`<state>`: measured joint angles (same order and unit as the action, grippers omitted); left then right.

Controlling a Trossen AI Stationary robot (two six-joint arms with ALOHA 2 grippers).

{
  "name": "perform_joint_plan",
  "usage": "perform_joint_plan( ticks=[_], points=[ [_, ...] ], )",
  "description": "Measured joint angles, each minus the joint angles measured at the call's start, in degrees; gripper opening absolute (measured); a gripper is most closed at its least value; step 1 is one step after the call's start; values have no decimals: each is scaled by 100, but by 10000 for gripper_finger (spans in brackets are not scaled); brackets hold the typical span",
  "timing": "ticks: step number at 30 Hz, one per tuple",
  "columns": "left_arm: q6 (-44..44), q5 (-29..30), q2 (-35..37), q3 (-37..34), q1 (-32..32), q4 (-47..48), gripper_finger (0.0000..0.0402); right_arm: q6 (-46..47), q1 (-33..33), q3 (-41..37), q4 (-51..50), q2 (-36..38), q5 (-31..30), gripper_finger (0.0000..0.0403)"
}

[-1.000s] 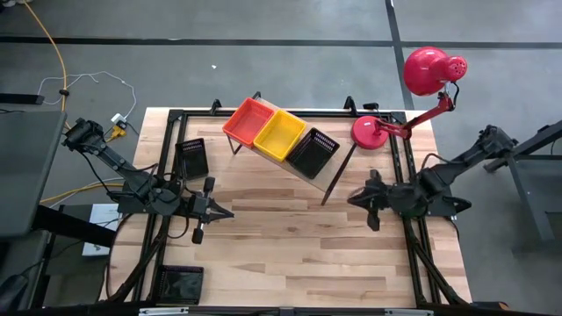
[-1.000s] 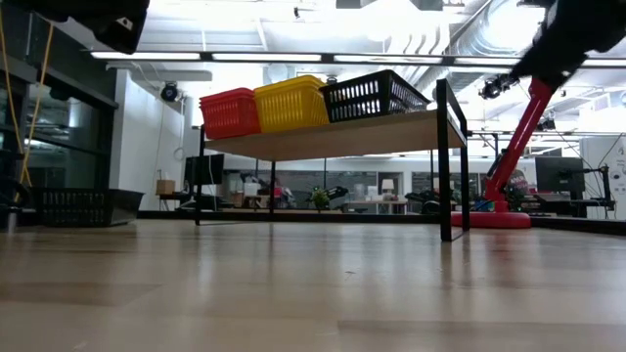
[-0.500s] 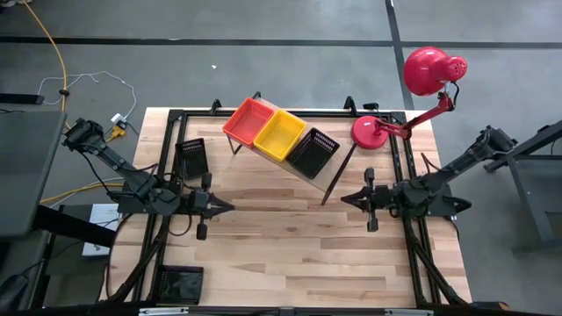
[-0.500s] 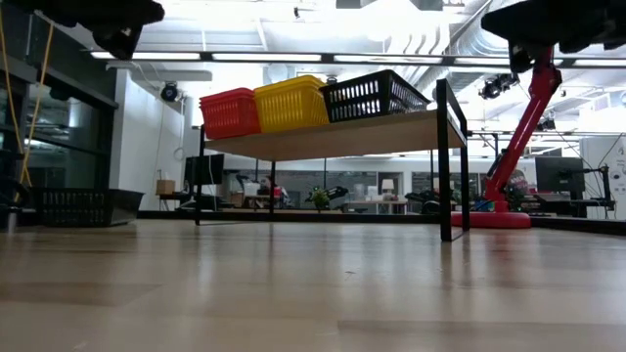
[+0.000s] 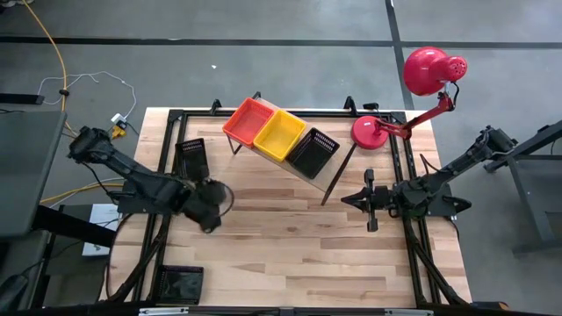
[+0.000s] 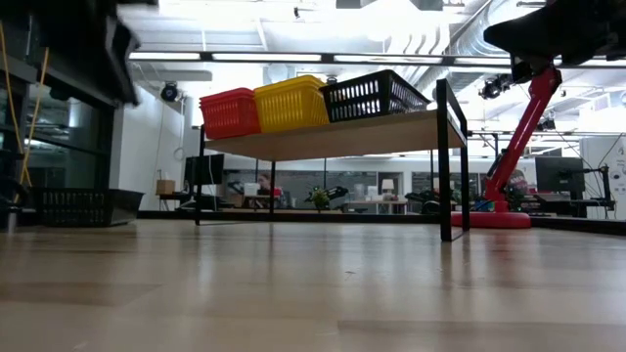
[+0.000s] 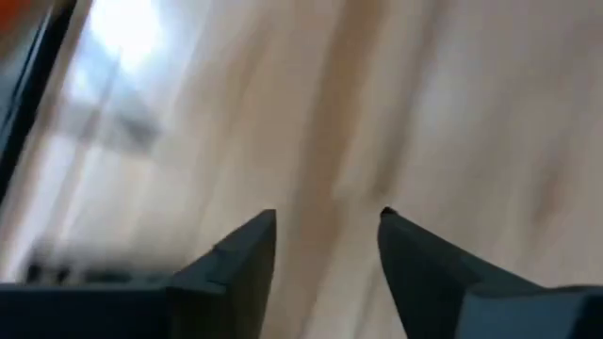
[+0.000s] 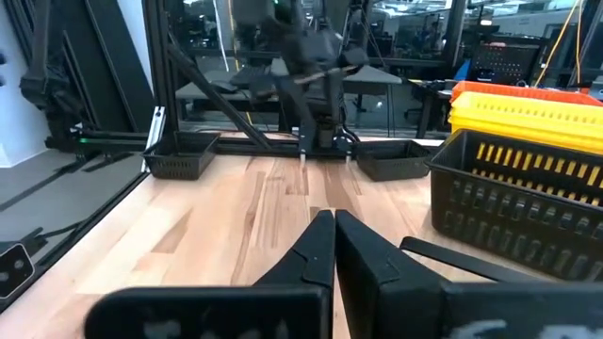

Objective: Stack baskets on shelf by color
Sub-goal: Stack the top black bin on top of the black bin on the shelf

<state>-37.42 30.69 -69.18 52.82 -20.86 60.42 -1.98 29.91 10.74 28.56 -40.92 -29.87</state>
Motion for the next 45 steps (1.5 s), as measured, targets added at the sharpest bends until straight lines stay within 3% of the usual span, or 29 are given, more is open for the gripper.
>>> perform_joint_plan(
  ticks=[4,7,18,37,42,45],
  points=[
    [-750,-391,-514,169,628,1559,202,-64,0,0,-2,-1,0,0],
    [-907,-682,-699,74,1202,1926,213,-97,0,0,-2,-1,0,0],
    [591,-1507,-795,-149,2999,1167,216,-105,0,0,-24,-1,3,0],
    [959,-1869,-893,-158,3837,1011,216,-103,0,0,-48,-1,5,0],
    [1172,-2165,-992,-581,4034,709,216,-87,0,0,-47,-1,5,0],
    [1314,-1983,-999,-864,4079,665,216,-90,0,0,-48,-1,5,0]
  ],
)
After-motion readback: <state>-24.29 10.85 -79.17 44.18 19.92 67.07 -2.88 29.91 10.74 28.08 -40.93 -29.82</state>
